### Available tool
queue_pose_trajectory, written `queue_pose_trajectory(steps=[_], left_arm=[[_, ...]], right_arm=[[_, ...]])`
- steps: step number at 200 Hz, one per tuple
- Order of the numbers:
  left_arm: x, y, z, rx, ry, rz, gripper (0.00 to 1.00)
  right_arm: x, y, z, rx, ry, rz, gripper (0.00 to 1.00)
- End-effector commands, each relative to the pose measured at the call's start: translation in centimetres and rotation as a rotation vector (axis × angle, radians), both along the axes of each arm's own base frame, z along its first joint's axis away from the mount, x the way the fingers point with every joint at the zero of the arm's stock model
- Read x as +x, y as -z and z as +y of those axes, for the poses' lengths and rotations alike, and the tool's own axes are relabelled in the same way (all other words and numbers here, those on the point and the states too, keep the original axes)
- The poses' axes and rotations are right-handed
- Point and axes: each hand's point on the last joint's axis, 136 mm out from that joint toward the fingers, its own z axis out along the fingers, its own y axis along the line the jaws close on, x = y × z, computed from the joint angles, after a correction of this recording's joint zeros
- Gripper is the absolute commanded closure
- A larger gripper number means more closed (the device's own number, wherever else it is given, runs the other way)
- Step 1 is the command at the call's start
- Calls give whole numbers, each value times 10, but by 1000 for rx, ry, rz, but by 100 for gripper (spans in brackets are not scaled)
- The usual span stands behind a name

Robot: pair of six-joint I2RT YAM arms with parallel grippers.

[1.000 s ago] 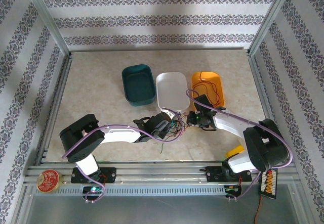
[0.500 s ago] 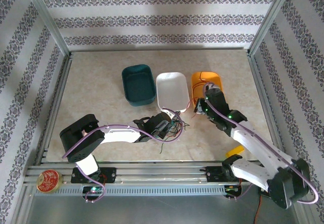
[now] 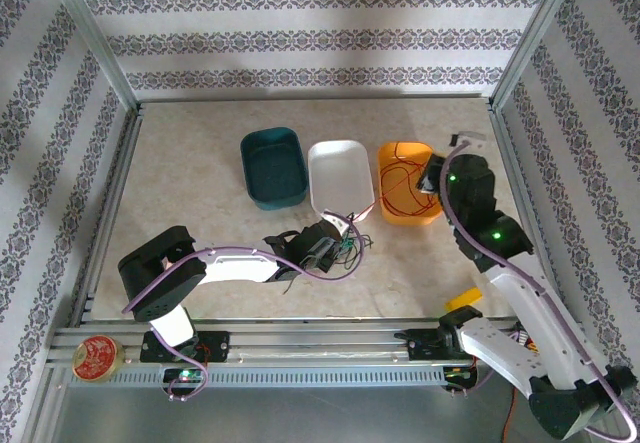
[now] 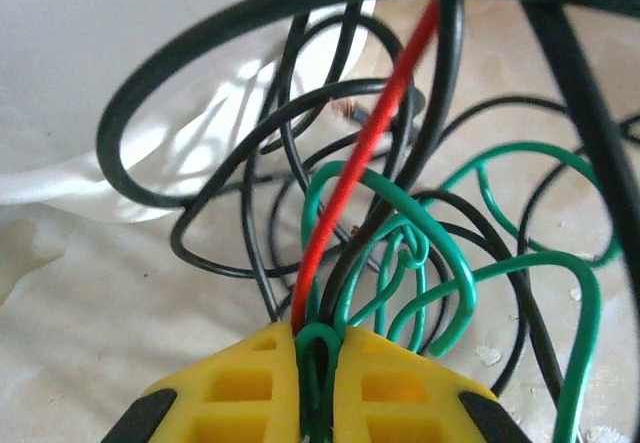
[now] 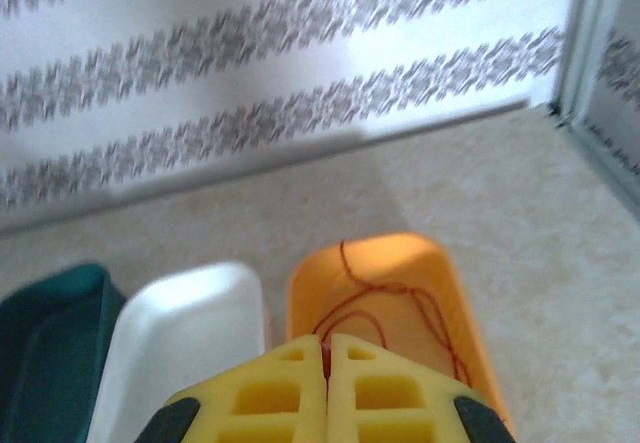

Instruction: Untangle the cables

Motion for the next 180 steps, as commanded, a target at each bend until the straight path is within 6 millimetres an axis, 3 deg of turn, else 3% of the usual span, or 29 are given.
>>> queue_pose_trajectory(steps=[1, 82, 122, 148, 180], left_arm=[[-24, 39, 27, 159, 22, 94, 89], [-25, 42, 27, 168, 27, 102, 88], [-26, 45, 28, 174, 27, 109, 87], [-26, 45, 29, 173, 22, 107, 87], [-26, 44, 30, 172, 19, 106, 87]], right_arm=[[-13, -90, -34, 76, 111, -262, 100], [-24, -177, -61, 3, 161, -449, 100], [-9, -217, -30, -3, -28, -508, 100], [5, -228, -20, -6, -80, -509, 100], [29, -215, -32, -77, -9, -450, 100]])
